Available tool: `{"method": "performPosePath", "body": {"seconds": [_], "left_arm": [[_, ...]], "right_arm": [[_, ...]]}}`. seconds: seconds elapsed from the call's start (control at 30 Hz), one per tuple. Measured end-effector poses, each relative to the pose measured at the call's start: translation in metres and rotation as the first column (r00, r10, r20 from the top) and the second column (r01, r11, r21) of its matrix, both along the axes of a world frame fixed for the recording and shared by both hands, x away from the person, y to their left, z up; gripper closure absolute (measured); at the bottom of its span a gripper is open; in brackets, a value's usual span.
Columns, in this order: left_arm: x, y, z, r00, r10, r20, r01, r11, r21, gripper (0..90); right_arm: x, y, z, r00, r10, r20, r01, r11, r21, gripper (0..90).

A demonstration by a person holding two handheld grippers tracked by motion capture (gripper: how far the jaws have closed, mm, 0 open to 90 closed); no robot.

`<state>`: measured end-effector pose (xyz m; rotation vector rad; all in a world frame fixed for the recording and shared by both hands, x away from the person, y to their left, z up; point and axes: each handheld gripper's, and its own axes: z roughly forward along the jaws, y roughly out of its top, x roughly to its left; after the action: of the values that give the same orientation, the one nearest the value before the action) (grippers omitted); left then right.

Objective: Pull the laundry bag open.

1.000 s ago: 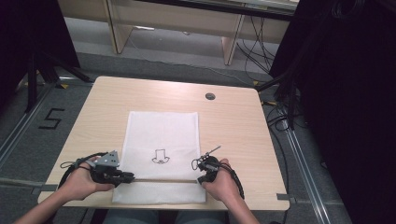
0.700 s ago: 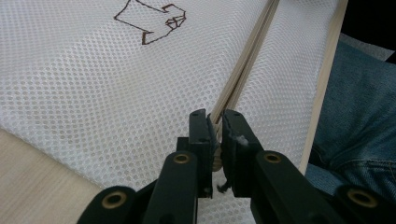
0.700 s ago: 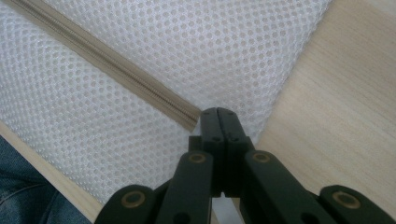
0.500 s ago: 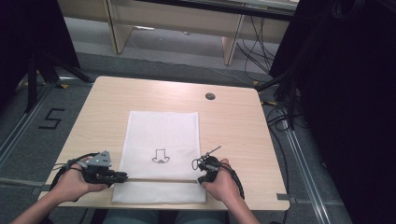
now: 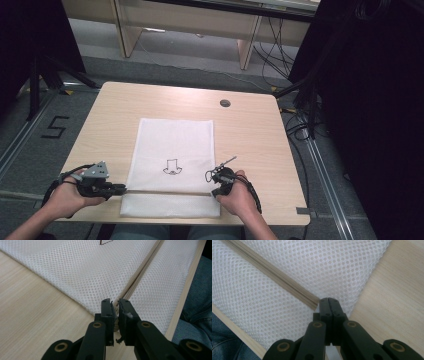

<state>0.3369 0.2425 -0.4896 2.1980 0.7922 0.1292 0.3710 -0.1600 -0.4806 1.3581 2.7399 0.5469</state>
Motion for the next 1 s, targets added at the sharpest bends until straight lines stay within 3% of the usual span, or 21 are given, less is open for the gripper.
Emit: {"method": "performPosePath", "body": {"seconds": [0.2,0.23,0.43,0.47,0.53,0.6,0.63,0.83,0.87,0.93,1.0], "left_arm": [[0.0011,0.0048,-0.0002,0.9999,0.000,0.016,0.000,0.9999,0.017,82.5],[0.0002,0.0042,-0.0006,0.9999,0.010,0.003,-0.010,0.9999,0.000,82.5],[0.0020,0.0072,-0.0021,1.0000,0.007,0.004,-0.007,0.9995,0.030,82.5],[0.0016,0.0068,-0.0030,0.9997,0.024,-0.004,-0.024,0.9997,0.011,82.5],[0.0026,0.0076,-0.0029,0.9999,0.013,0.005,-0.013,0.9995,0.030,82.5],[0.0012,0.0057,-0.0043,0.9996,0.027,-0.011,-0.027,0.9996,0.013,82.5],[0.0022,0.0071,-0.0042,1.0000,0.008,-0.004,-0.007,0.9993,0.038,82.5],[0.0034,0.0081,-0.0043,1.0000,-0.004,0.005,0.004,0.9979,0.065,82.5],[0.0026,0.0069,-0.0053,0.9998,0.017,-0.008,-0.017,0.9988,0.046,82.5],[0.0021,0.0064,-0.0049,0.9997,0.021,-0.013,-0.021,0.9989,0.042,82.5],[0.0021,0.0062,-0.0050,0.9997,0.022,-0.013,-0.022,0.9988,0.044,82.5]], "right_arm": [[0.0002,-0.0003,-0.0003,1.0000,0.003,0.002,-0.003,1.000,0.001,90.0],[0.0002,-0.0002,-0.0002,1.0000,0.002,0.001,-0.002,1.000,0.000,90.0],[0.0000,-0.0002,0.0004,1.0000,-0.002,-0.007,0.002,1.000,-0.003,90.0],[-0.0002,0.0002,-0.0001,1.0000,-0.008,-0.003,0.008,1.000,-0.001,90.0],[0.0007,-0.0004,0.0003,0.9999,0.011,-0.002,-0.011,1.000,-0.004,90.0],[0.0003,-0.0002,0.0004,1.0000,0.005,-0.004,-0.005,1.000,-0.004,90.0],[-0.0002,0.0002,0.0003,0.9999,-0.008,-0.007,0.007,1.000,-0.004,90.0],[0.0008,-0.0003,0.0003,0.9999,0.016,-0.001,-0.016,1.000,-0.007,90.0],[0.0005,-0.0001,0.0003,1.0000,0.009,-0.003,-0.009,1.000,-0.007,90.0],[0.0012,-0.0009,0.0000,0.9998,0.019,0.000,-0.019,1.000,-0.003,90.0],[-0.0001,0.0001,0.0000,1.0000,-0.005,-0.004,0.005,1.000,-0.001,90.0]]}}
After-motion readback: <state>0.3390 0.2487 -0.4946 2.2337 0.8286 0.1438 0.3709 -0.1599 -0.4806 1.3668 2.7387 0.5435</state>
